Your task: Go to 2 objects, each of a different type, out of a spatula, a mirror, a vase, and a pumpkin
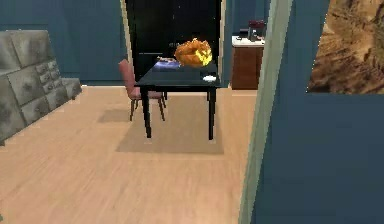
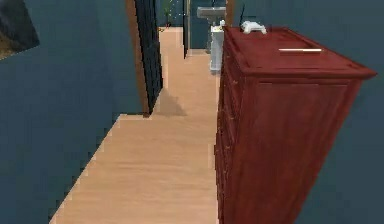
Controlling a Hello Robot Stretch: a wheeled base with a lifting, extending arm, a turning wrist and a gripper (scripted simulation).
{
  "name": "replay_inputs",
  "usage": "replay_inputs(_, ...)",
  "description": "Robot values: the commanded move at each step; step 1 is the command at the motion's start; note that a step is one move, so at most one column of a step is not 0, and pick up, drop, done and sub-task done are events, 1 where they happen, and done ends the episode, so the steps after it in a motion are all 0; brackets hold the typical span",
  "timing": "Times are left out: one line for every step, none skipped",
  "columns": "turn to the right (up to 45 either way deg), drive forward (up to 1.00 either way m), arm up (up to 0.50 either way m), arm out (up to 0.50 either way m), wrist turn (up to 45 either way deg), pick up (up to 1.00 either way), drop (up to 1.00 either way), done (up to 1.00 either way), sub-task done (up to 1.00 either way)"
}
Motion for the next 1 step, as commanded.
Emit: replay_inputs(0.0, 0.1, 0.0, 0.0, 0.0, 0.0, 0.0, 0.0, 0.0)
